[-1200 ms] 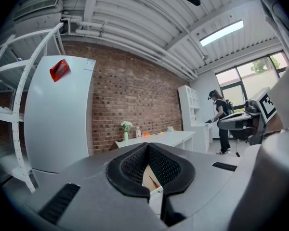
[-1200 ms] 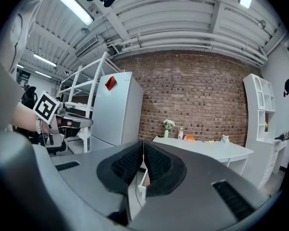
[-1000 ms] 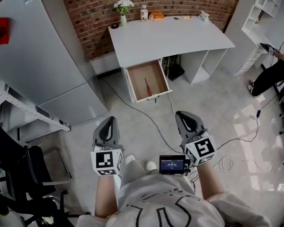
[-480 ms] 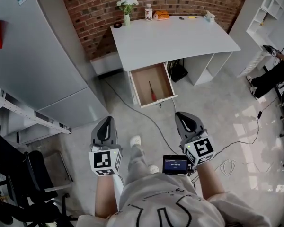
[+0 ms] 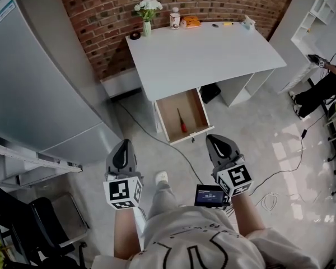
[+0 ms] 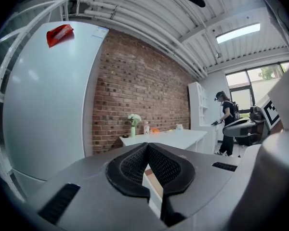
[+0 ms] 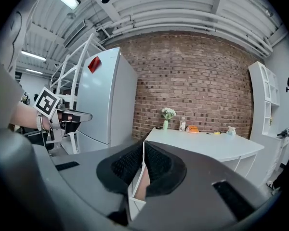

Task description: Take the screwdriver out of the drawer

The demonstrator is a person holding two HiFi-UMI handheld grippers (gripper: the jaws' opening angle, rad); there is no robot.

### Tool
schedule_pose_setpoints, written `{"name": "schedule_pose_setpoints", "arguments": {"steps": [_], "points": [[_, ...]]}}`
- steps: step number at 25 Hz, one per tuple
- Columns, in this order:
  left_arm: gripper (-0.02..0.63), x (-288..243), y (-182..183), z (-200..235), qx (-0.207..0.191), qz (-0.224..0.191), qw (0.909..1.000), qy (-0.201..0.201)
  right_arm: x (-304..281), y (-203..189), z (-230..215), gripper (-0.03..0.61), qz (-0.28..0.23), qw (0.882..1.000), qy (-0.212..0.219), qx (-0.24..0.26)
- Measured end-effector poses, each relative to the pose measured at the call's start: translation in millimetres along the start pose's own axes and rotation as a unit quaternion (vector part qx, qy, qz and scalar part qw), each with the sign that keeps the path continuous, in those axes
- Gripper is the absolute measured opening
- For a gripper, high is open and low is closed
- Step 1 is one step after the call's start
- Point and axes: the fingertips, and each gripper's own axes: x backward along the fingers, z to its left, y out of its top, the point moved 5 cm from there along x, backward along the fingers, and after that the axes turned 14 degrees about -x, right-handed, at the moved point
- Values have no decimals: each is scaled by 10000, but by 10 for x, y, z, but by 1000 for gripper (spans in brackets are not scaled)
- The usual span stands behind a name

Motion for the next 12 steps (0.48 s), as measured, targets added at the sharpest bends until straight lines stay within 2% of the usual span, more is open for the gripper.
{"name": "schedule_pose_setpoints", "arguments": {"steps": [6,12], "points": [[8,-540,-108,365,111,54,9999,-56,-621,146,-145,21,98,9999,-128,40],[8,-1026,-271,607,194,208,9990,-332,-1111,131,-235,21,310,9989,-329,-86]]}}
